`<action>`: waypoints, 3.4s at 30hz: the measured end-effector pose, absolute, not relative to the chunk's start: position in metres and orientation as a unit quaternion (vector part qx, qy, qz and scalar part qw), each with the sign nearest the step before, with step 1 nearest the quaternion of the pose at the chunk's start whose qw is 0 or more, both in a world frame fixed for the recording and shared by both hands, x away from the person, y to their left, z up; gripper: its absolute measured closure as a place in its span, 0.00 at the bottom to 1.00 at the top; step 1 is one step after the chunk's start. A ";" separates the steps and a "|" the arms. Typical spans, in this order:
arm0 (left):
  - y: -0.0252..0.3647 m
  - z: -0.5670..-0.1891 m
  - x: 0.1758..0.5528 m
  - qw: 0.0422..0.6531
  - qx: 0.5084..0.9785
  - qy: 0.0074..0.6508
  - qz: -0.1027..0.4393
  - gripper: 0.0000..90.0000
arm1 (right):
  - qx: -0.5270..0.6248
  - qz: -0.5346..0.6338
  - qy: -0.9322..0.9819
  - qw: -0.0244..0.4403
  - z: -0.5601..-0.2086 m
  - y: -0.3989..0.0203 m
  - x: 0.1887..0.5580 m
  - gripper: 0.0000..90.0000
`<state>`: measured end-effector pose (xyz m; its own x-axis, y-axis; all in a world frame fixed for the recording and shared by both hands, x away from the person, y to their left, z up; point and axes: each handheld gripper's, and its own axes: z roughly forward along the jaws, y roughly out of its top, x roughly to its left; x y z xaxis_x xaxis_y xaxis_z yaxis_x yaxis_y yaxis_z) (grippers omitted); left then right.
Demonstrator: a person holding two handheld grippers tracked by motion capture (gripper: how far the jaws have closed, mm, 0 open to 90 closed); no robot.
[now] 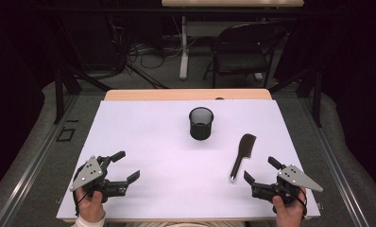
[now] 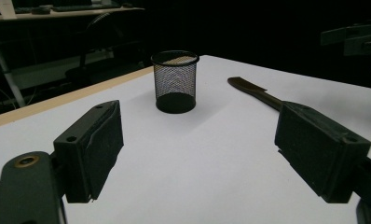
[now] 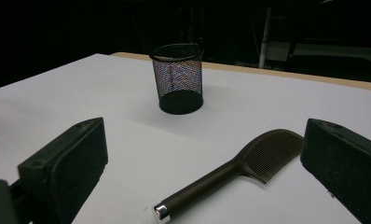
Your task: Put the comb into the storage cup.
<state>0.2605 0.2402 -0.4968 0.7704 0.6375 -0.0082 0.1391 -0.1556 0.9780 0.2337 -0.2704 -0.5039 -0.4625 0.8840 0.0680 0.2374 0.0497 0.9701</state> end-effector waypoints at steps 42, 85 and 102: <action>0.241 -0.500 0.262 0.588 0.730 0.275 0.212 0.17 | 0.444 0.474 0.718 0.251 -0.492 -0.228 0.297 0.42; 0.242 -0.503 0.263 0.583 0.733 0.282 0.209 0.17 | 0.463 0.393 0.771 0.194 -0.522 -0.211 0.317 0.75; 0.243 -0.504 0.264 0.581 0.734 0.285 0.207 0.17 | 0.472 0.370 0.783 0.164 -0.536 -0.215 0.321 1.00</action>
<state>0.2637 0.2425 -0.5041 0.7519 0.6588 -0.0272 0.1770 -0.1619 0.9708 0.3209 -0.2154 -0.5356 -0.5009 0.8605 0.0931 0.6181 0.2803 0.7344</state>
